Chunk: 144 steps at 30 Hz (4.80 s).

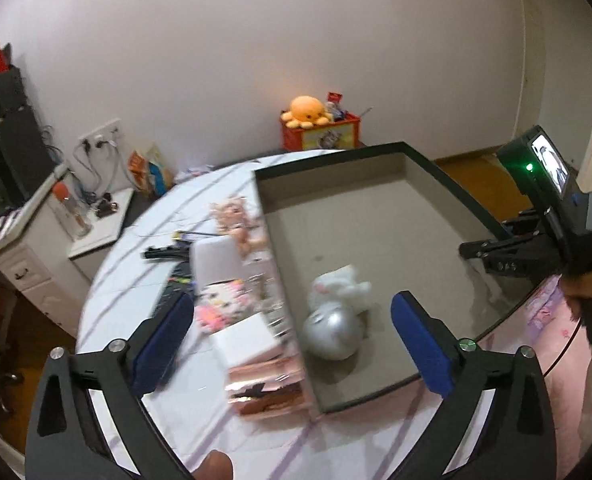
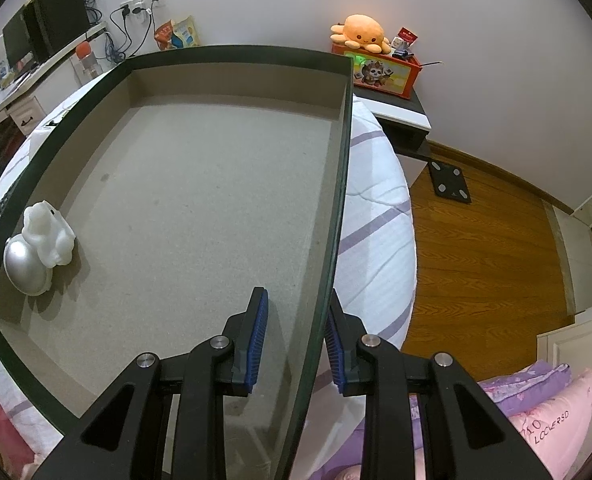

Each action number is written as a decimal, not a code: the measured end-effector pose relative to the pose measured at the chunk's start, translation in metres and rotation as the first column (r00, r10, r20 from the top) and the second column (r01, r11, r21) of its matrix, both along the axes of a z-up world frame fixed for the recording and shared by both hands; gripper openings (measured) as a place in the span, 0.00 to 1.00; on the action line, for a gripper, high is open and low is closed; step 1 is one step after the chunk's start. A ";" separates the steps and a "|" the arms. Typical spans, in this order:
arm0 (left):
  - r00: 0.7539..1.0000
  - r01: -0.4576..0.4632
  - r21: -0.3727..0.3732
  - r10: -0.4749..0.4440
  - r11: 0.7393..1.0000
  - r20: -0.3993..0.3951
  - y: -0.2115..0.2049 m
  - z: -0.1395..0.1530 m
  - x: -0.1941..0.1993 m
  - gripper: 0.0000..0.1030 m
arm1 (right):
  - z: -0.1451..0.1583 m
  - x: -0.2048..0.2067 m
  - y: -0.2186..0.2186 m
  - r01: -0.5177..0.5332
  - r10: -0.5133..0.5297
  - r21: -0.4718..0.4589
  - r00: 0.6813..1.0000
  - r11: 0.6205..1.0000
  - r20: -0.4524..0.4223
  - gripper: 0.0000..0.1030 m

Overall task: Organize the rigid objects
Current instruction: 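Move the left gripper to the copper cylinder and grasp it, then carry the copper cylinder into the box and open the left gripper, then return the left gripper to the bed and grasp the white charger plug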

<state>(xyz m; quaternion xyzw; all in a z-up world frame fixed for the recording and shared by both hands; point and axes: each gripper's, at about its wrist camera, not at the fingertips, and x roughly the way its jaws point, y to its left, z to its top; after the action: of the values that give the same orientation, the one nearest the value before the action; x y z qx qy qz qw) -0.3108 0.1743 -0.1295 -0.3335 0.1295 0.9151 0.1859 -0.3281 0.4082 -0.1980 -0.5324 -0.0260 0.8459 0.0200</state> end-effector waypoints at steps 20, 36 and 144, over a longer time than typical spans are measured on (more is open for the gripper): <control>0.985 -0.041 0.012 0.038 0.999 0.166 -0.074 -0.063 -0.007 0.99 | 0.003 0.002 -0.003 -0.015 0.011 0.061 0.998 0.998 0.060 0.24; 0.970 -0.093 0.034 0.083 0.995 0.229 -0.089 -0.080 -0.028 1.00 | 0.005 0.009 -0.009 -0.021 0.015 0.079 0.997 0.997 0.073 0.24; 0.972 -0.161 0.065 0.146 0.985 0.186 -0.102 -0.067 -0.057 0.97 | 0.003 0.026 -0.008 -0.064 0.061 0.050 0.996 0.997 0.060 0.24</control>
<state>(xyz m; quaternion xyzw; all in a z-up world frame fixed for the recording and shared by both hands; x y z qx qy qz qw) -0.3680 0.0720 -0.1961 -0.4164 0.0496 0.8972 0.1386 -0.3021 0.3998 -0.1953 -0.5551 -0.0651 0.8292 0.0066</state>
